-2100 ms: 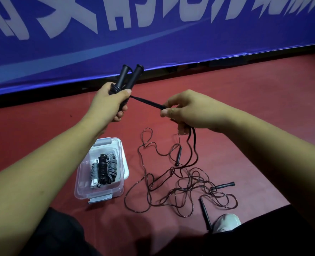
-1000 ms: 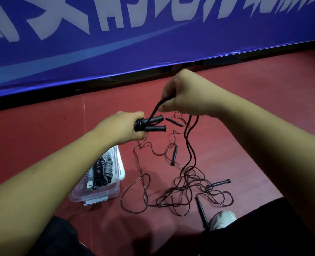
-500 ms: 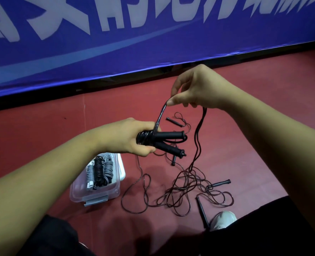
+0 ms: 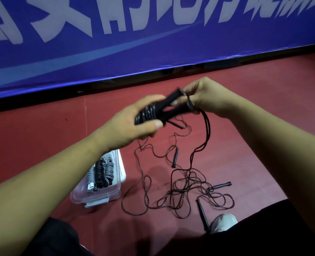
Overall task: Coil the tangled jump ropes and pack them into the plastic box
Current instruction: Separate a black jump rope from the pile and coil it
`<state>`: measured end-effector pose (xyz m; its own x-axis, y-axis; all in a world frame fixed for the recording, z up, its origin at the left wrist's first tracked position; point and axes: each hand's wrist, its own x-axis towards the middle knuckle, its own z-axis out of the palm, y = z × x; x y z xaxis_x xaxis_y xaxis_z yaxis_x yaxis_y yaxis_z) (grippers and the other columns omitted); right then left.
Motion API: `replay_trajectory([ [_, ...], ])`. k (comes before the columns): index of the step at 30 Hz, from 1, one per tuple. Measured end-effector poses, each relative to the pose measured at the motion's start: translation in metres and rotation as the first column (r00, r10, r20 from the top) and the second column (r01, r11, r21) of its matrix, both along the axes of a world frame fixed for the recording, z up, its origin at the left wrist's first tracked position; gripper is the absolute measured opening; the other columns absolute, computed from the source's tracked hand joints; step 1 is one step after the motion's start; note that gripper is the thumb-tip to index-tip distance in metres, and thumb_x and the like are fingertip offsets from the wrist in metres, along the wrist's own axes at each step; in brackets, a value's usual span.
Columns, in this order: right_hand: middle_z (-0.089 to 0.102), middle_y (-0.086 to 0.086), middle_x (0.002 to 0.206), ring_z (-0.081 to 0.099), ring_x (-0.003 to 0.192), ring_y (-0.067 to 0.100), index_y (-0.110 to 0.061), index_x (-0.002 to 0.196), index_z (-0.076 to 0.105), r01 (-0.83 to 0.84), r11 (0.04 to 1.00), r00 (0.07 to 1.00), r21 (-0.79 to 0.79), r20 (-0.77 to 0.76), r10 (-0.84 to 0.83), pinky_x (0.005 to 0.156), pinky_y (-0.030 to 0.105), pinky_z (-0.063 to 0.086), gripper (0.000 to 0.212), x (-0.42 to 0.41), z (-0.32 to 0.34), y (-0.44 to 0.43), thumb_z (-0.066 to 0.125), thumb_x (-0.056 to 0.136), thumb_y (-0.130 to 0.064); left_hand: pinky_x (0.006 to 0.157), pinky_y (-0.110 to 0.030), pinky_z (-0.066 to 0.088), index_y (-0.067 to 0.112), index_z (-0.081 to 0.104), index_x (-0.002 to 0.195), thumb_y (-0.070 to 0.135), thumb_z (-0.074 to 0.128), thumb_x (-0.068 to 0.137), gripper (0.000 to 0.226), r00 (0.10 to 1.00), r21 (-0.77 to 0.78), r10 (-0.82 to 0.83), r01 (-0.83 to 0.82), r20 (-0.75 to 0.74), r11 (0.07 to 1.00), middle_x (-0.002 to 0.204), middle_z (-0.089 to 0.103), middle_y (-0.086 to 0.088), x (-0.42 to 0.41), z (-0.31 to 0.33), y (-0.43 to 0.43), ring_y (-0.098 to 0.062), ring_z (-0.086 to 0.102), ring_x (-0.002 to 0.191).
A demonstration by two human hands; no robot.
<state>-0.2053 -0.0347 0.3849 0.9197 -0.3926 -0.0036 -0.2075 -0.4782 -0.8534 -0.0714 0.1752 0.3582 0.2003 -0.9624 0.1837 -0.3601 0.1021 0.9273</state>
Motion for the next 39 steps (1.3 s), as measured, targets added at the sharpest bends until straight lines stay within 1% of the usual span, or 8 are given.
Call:
replay_trajectory([
  [3, 0.057, 0.001, 0.055, 0.048, 0.053, 0.016, -0.006, 0.086, 0.076, -0.019, 0.995, 0.999, 0.097, -0.035, 0.022, 0.055, 0.024, 0.041, 0.024, -0.003, 0.002, 0.002, 0.074, 0.087, -0.03, 0.048, -0.027, 0.035, 0.031, 0.054, 0.115, 0.035, 0.065, 0.08, 0.036, 0.97, -0.092, 0.189, -0.205, -0.154, 0.974, 0.072, 0.061, -0.011, 0.019, 0.004, -0.004, -0.022, 0.05, 0.055],
  [9, 0.057, 0.002, 0.062, 0.051, 0.06, 0.019, -0.017, 0.104, 0.077, -0.078, 0.983, 0.988, 0.168, -0.117, 0.099, 0.061, 0.03, 0.045, 0.017, 0.001, -0.001, 0.011, 0.069, 0.091, -0.023, 0.045, -0.024, 0.029, 0.029, 0.058, 0.104, 0.023, 0.056, 0.089, 0.016, 0.888, -0.063, 0.398, -0.421, -0.23, 0.905, 0.066, 0.059, -0.01, 0.042, 0.001, -0.009, -0.02, 0.046, 0.048],
  [17, 0.053, -0.001, 0.057, 0.038, 0.052, 0.014, -0.014, 0.102, 0.075, -0.095, 0.986, 0.966, 0.14, -0.225, 0.125, 0.048, 0.022, 0.033, 0.018, -0.008, 0.003, 0.02, 0.06, 0.099, -0.023, 0.046, -0.022, 0.031, 0.029, 0.059, 0.098, 0.027, 0.058, 0.095, 0.004, 0.741, 0.089, 0.627, -0.626, -0.24, 0.775, 0.066, 0.059, -0.009, 0.07, -0.013, -0.012, -0.019, 0.046, 0.046],
  [21, 0.051, -0.011, 0.049, 0.045, 0.047, 0.008, -0.017, 0.09, 0.072, -0.132, 0.986, 0.954, -0.099, -0.283, 0.1, 0.053, 0.027, 0.04, 0.027, -0.008, 0.01, 0.039, 0.052, 0.103, -0.03, 0.045, -0.02, 0.038, 0.027, 0.059, 0.106, 0.026, 0.062, 0.094, 0.013, 0.756, 0.054, 0.654, -0.655, 0.03, 0.754, 0.069, 0.062, -0.008, 0.077, -0.024, -0.013, -0.009, 0.051, 0.044],
  [26, 0.044, -0.011, 0.05, 0.04, 0.048, 0.011, -0.014, 0.088, 0.074, -0.076, 0.991, 0.971, -0.111, -0.232, 0.048, 0.051, 0.026, 0.037, 0.031, -0.005, 0.019, 0.051, 0.053, 0.102, -0.032, 0.069, -0.036, 0.053, 0.029, 0.058, 0.102, 0.04, 0.069, 0.085, 0.023, 0.723, 0.082, 0.608, -0.663, 0.328, 0.744, 0.074, 0.07, 0.0, 0.079, -0.035, -0.012, -0.022, 0.064, 0.065],
  [31, 0.06, -0.005, 0.068, 0.05, 0.054, 0.007, -0.013, 0.093, 0.069, -0.162, 0.907, 0.96, -0.388, -0.275, 0.053, 0.052, 0.024, 0.038, 0.02, -0.002, 0.026, 0.062, 0.067, 0.093, -0.033, 0.057, -0.031, 0.053, 0.024, 0.058, 0.106, 0.027, 0.072, 0.088, 0.023, 0.774, 0.222, 0.594, -0.632, 0.22, 0.742, 0.081, 0.072, -0.011, 0.068, -0.033, -0.014, -0.025, 0.065, 0.058],
  [35, 0.064, 0.002, 0.07, 0.052, 0.055, 0.013, -0.012, 0.09, 0.071, -0.132, 0.91, 0.967, -0.394, -0.254, 0.03, 0.056, 0.026, 0.041, 0.019, -0.006, 0.029, 0.058, 0.065, 0.094, -0.029, 0.054, -0.027, 0.048, 0.023, 0.057, 0.098, 0.02, 0.071, 0.089, 0.017, 0.825, 0.332, 0.552, -0.557, 0.12, 0.761, 0.082, 0.07, -0.018, 0.066, -0.032, -0.012, -0.025, 0.063, 0.058],
  [39, 0.057, 0.012, 0.066, 0.044, 0.056, 0.016, -0.006, 0.082, 0.07, -0.147, 0.885, 0.979, -0.442, -0.194, 0.066, 0.053, 0.032, 0.035, 0.027, -0.004, 0.031, 0.063, 0.066, 0.094, -0.03, 0.06, -0.028, 0.05, 0.027, 0.058, 0.102, 0.027, 0.073, 0.087, 0.022, 0.81, 0.28, 0.474, -0.571, 0.345, 0.771, 0.082, 0.072, -0.007, 0.063, -0.036, -0.011, -0.025, 0.068, 0.059],
])
